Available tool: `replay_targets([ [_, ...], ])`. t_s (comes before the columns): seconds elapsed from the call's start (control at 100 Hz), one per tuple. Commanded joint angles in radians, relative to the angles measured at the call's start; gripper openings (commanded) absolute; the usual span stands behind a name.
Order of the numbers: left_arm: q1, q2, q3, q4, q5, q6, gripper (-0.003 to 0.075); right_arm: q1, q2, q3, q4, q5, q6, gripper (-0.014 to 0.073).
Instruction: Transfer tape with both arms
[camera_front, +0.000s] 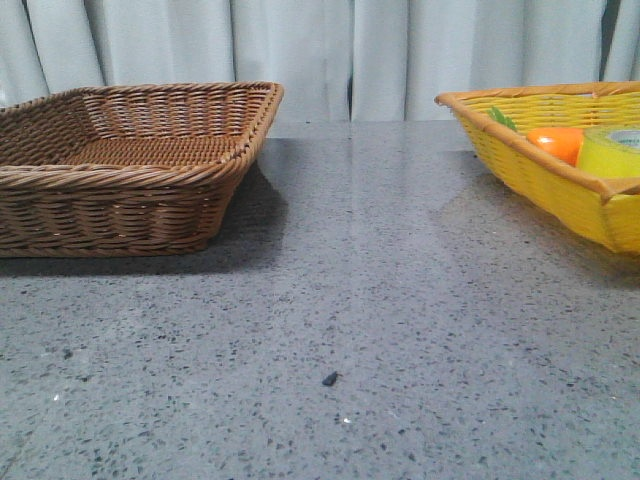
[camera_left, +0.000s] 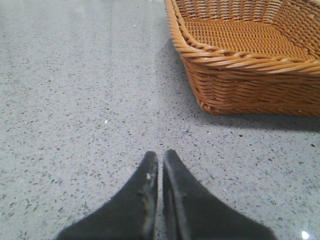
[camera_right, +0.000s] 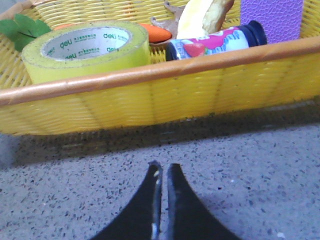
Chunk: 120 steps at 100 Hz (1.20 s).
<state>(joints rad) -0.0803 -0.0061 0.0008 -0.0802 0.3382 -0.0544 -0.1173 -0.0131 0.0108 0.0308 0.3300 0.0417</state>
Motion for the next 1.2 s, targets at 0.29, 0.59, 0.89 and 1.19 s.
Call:
replay_targets([
  [0.29, 0.000, -0.029, 0.011, -0.003, -0.041, -0.003, -0.0021, -0.007, -0.016, 0.020, 0.001, -0.018, -0.006, -0.0074],
  [0.59, 0.000, -0.029, 0.011, 0.040, -0.065, -0.003, -0.0021, -0.007, -0.016, 0.020, 0.001, -0.018, -0.006, -0.0074],
  [0.89, 0.000, -0.029, 0.011, 0.042, -0.065, -0.003, -0.0021, -0.007, -0.016, 0.020, 0.001, -0.018, -0.006, -0.0074],
  [1.19, 0.000, -0.029, 0.011, 0.042, -0.123, -0.003, -0.0021, -0.007, -0.016, 0.020, 0.001, -0.023, -0.006, -0.0074],
])
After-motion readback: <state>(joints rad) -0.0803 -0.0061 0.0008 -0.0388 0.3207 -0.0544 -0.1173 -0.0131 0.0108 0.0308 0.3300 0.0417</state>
